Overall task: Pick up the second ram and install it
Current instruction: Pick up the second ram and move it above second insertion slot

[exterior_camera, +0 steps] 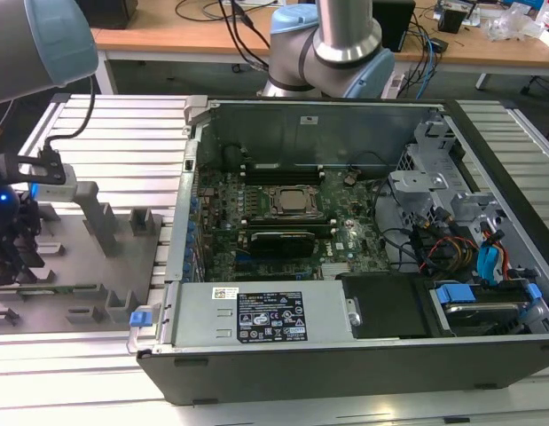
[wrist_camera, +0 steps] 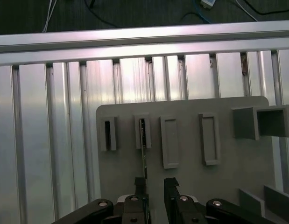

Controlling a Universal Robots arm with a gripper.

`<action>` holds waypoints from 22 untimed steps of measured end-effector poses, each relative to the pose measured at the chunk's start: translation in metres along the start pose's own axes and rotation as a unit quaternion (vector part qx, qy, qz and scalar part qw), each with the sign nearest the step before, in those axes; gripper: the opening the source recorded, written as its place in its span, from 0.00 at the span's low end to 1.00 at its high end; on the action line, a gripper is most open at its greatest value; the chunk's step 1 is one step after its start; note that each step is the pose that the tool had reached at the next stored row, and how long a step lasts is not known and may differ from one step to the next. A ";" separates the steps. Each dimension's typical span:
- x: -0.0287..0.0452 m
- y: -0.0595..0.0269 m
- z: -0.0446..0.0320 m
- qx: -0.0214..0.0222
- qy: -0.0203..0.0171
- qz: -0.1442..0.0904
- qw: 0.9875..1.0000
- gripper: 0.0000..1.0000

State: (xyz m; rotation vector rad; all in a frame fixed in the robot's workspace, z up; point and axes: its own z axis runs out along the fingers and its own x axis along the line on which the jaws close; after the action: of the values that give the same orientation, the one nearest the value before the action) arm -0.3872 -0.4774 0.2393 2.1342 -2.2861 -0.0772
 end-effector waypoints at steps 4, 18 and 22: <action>0.0079 -0.0014 0.0122 0.000 0.000 0.000 1.000 0.30; 0.0082 -0.0052 0.0360 0.000 0.001 -0.014 1.000 0.22; 0.0082 -0.0052 0.0360 0.000 0.001 -0.014 1.000 0.13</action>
State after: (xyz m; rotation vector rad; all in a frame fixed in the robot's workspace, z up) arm -0.3842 -0.4849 0.2029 2.1652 -2.2560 -0.0770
